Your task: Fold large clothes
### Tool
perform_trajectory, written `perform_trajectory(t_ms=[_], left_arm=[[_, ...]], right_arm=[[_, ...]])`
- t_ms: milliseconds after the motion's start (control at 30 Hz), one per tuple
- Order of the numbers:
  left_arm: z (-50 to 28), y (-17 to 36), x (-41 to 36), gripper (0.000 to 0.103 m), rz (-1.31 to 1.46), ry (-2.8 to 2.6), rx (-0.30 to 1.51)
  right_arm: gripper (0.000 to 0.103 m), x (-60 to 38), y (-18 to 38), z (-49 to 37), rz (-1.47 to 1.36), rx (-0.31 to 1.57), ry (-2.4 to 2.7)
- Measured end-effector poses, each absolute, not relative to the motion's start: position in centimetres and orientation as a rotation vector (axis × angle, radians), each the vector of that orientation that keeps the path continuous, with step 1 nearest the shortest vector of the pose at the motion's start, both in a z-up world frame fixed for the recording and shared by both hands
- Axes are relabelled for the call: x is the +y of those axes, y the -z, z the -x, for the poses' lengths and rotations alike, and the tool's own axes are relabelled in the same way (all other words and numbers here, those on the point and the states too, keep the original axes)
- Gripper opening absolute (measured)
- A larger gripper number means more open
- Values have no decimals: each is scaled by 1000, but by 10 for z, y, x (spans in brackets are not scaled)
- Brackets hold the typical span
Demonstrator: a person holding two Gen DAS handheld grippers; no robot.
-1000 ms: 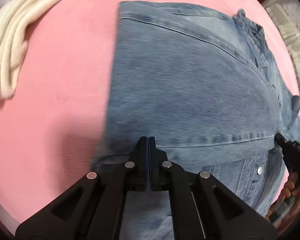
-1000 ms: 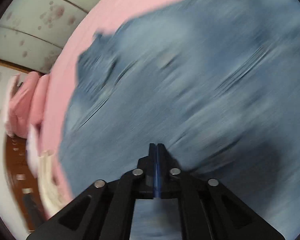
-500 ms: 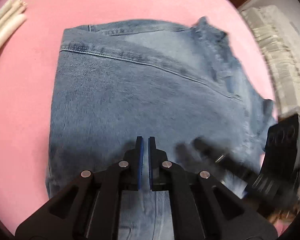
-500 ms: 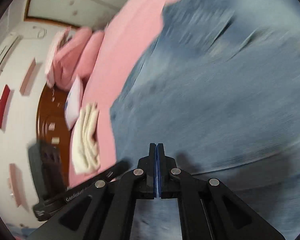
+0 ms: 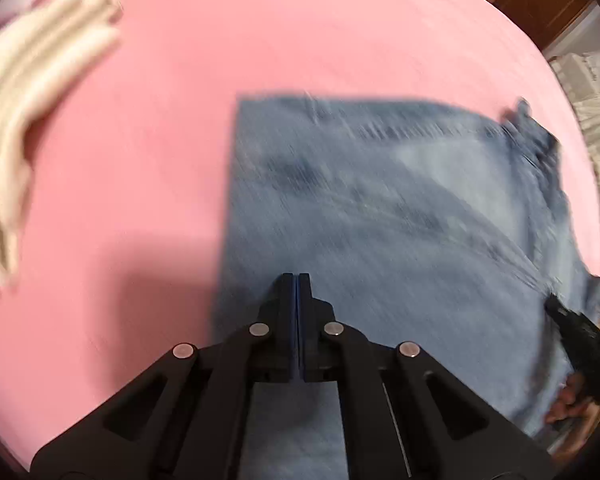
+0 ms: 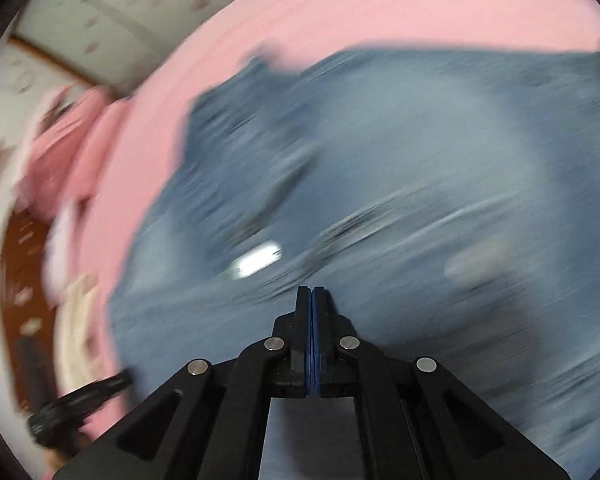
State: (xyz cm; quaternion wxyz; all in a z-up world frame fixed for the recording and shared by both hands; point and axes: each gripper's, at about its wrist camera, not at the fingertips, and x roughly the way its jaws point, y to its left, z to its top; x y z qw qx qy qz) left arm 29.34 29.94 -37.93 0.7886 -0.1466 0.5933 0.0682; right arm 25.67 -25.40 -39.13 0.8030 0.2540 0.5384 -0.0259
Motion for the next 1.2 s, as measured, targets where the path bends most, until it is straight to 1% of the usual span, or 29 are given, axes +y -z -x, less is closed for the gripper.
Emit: perform_trajectory(t_ms=[33, 100, 233, 367, 467, 500, 567, 633, 667, 700, 733, 767, 800, 833, 900, 967, 1000, 1033, 1200], left_arm=[[-298, 379, 303, 1, 307, -165, 1263], [-307, 382, 311, 1, 288, -201, 1243], [-319, 391, 313, 1, 262, -222, 1252], [-319, 384, 304, 1, 187, -239, 1259], [-310, 379, 305, 1, 255, -223, 1288], [-307, 378, 306, 1, 279, -217, 1292], [-294, 376, 308, 2, 335, -197, 1305], [-283, 373, 306, 3, 325, -187, 1317], [-274, 371, 303, 4, 298, -182, 1323], [-265, 369, 302, 8, 280, -177, 1328], [-258, 368, 300, 18, 268, -167, 1336], [-250, 367, 298, 25, 259, -150, 1347], [-243, 366, 291, 41, 251, -133, 1361], [-235, 363, 289, 51, 248, -128, 1367], [-206, 356, 293, 53, 239, -134, 1368], [-182, 353, 290, 60, 219, -136, 1407], [-164, 349, 277, 64, 214, -132, 1428], [-155, 347, 275, 66, 208, -123, 1449], [-114, 337, 252, 68, 140, -62, 1510]], right_arm=[[0, -271, 393, -258, -540, 1145, 102], [0, -289, 400, -264, -614, 1151, 31], [0, -267, 395, -273, -425, 1155, 46], [0, -252, 394, -278, -429, 1141, 136], [6, -214, 383, -272, -370, 1161, 180], [8, -200, 372, -261, -361, 1155, 165], [17, -185, 359, -244, -343, 1141, 130], [44, -167, 349, -228, -332, 1135, 116], [50, -160, 346, -221, -337, 1132, 112], [58, -147, 343, -216, -348, 1129, 110], [63, -138, 341, -205, -373, 1134, 106], [65, -134, 339, -193, -396, 1145, 103], [66, -129, 340, -182, -433, 1166, 101], [67, -132, 335, -161, -462, 1179, 98], [71, -127, 335, -136, -562, 1217, 122], [80, -123, 335, -111, -652, 1234, 162], [85, -122, 334, -97, -697, 1244, 184], [86, -125, 330, -78, -728, 1255, 192], [87, -124, 324, -28, -760, 1281, 255]])
